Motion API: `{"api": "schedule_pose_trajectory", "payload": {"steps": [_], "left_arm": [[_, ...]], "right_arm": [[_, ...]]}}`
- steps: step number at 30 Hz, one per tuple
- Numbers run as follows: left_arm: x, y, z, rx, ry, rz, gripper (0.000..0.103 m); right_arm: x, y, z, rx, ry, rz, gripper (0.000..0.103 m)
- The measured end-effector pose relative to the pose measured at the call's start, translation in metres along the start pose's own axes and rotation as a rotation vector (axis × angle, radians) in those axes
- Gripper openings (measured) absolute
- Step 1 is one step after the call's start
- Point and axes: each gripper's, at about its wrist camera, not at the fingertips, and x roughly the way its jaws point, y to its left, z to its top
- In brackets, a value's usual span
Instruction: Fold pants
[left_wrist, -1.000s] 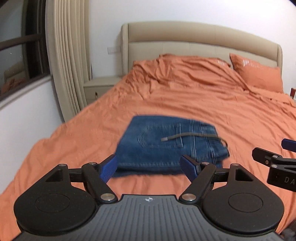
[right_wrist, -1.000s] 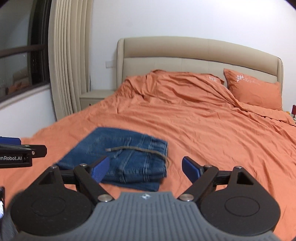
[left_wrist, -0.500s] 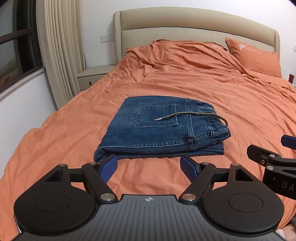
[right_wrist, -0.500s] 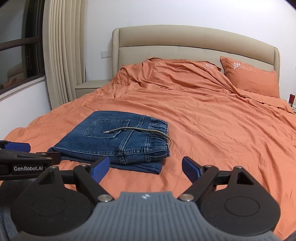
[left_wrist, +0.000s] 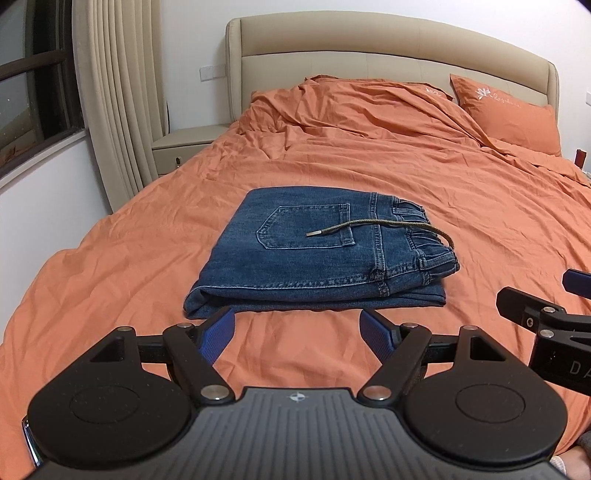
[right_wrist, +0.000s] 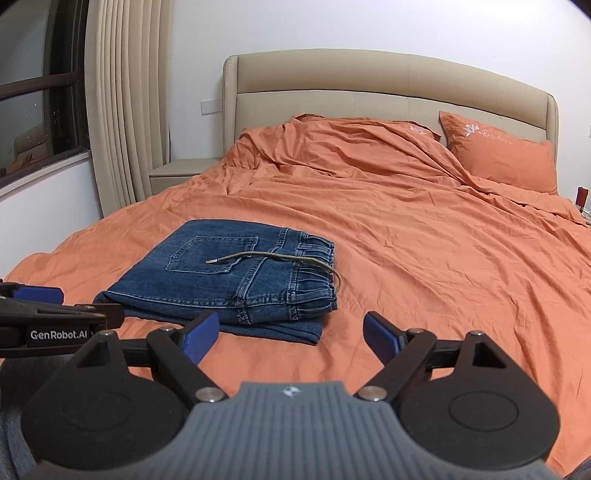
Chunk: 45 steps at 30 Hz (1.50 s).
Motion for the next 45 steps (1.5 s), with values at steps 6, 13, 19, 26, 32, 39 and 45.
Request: {"api": "schedule_pose_trajectory", "payload": {"steps": [6, 13, 19, 26, 32, 39, 45], "left_arm": [[0.0024, -0.0005, -0.0006, -0.004, 0.009, 0.000, 0.090], [0.0030, -0.0018, -0.0016, -0.001, 0.009, 0.000, 0.090], [0.0036, -0.0026, -0.0024, 0.000, 0.010, 0.000, 0.090], [0.0035, -0.0028, -0.0021, 0.000, 0.011, 0.001, 0.090], [0.0041, -0.0032, -0.0030, 0.001, 0.014, -0.004, 0.090], [0.0071, -0.0008, -0.0069, 0.008, 0.016, -0.008, 0.090], [0.0073, -0.0010, -0.0060, 0.007, 0.017, -0.008, 0.090]], "right_arm": [[-0.0003, -0.0007, -0.0014, -0.002, -0.001, 0.003, 0.082], [-0.0002, -0.0012, -0.0026, 0.000, 0.002, 0.004, 0.082], [-0.0008, -0.0014, -0.0029, 0.002, 0.003, 0.003, 0.082], [-0.0003, -0.0025, -0.0020, 0.003, 0.003, 0.006, 0.082], [-0.0003, -0.0031, -0.0021, 0.003, 0.002, 0.005, 0.082], [-0.0002, -0.0023, -0.0013, 0.008, 0.004, 0.003, 0.082], [0.0007, -0.0004, -0.0021, 0.005, 0.006, 0.005, 0.082]]}}
